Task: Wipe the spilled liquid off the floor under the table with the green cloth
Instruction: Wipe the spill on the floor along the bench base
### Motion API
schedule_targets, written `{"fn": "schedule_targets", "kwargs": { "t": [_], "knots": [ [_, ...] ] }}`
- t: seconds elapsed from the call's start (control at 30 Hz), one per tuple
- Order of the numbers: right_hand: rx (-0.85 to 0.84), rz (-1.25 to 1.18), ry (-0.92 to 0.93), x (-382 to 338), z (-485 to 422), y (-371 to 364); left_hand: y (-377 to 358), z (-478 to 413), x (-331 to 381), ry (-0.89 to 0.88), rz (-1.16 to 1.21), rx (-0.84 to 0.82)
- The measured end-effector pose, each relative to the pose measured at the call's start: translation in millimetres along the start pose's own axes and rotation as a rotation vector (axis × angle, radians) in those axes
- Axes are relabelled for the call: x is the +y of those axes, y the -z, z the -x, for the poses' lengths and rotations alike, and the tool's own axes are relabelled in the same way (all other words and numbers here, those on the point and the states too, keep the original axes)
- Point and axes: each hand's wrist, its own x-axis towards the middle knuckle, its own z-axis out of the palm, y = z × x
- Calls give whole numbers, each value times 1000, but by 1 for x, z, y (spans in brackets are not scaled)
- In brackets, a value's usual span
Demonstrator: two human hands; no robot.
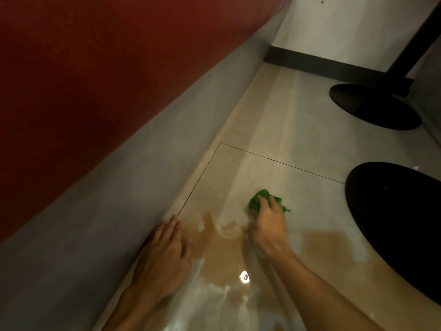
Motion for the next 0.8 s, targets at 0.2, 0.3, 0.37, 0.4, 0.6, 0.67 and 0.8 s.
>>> {"fn": "schedule_targets", "kwargs": {
  "t": [0.2, 0.3, 0.37, 0.4, 0.6, 0.67, 0.8],
  "knots": [
    [-142, -104, 210, -70, 22, -29, 2, 1, -4, -34, -15, 13],
    [-234, -79, 370, -78, 25, -27, 5, 1, -5, -25, 8, 6],
    [-281, -60, 430, -72, 21, -20, 6, 0, -6, -22, 20, 8],
    [-298, -43, 445, -67, 18, -17, 7, 0, -7, -25, 27, 10],
    [-231, -4, 299, -29, -16, -3, 9, 2, -5, -21, 54, 6],
    [-200, -5, 252, -30, -19, -5, 9, 2, -4, -16, 61, 2],
    [-193, -82, 267, -54, -9, -16, 8, 1, -3, -11, 56, -5]
  ]
}}
